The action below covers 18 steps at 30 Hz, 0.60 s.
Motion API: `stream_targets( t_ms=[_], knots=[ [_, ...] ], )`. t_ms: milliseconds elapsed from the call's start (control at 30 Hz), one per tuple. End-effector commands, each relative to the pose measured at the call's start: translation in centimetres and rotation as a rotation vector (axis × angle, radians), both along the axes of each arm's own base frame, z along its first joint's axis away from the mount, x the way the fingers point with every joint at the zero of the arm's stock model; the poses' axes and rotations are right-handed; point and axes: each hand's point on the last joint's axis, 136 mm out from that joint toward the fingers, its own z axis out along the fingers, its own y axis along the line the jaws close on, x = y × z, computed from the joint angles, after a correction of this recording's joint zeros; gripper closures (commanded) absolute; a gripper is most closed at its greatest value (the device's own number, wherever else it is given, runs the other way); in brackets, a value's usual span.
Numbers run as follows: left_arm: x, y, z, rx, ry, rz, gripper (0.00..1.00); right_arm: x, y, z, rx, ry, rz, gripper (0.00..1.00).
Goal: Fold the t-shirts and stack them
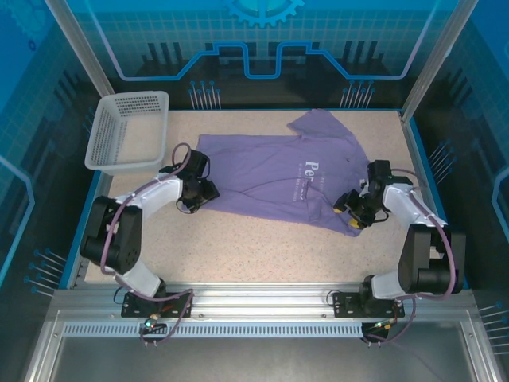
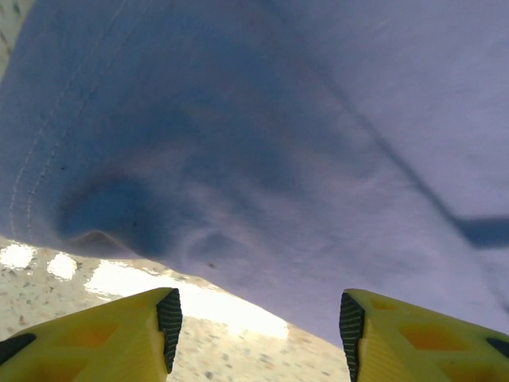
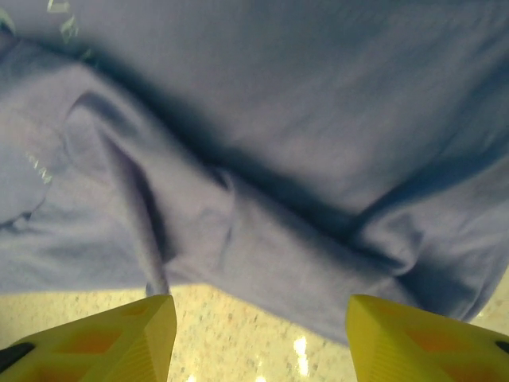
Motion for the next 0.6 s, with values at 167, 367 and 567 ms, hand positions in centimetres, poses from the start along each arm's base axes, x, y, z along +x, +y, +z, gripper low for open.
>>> stream_targets(
  t_ms=[167,367,567],
  knots=[
    [0.3,1.7,-3.9,0.111,0.084,0.031,0.4,1.6,-3.0,-4.3,-0.017,0.112,-0.098,0.42],
    [-2.8,3.9,-4.6,0.223,0.204,0.07,0.38,-1.0,-5.2,-6.5,-0.08,0.288,-0.168,0.42],
    [-6.7,4.4,-4.7,0.241,0.384,0.075,0.38,-3.5,-7.3,-6.3,-0.113,0.382,-0.224,0.41]
  ],
)
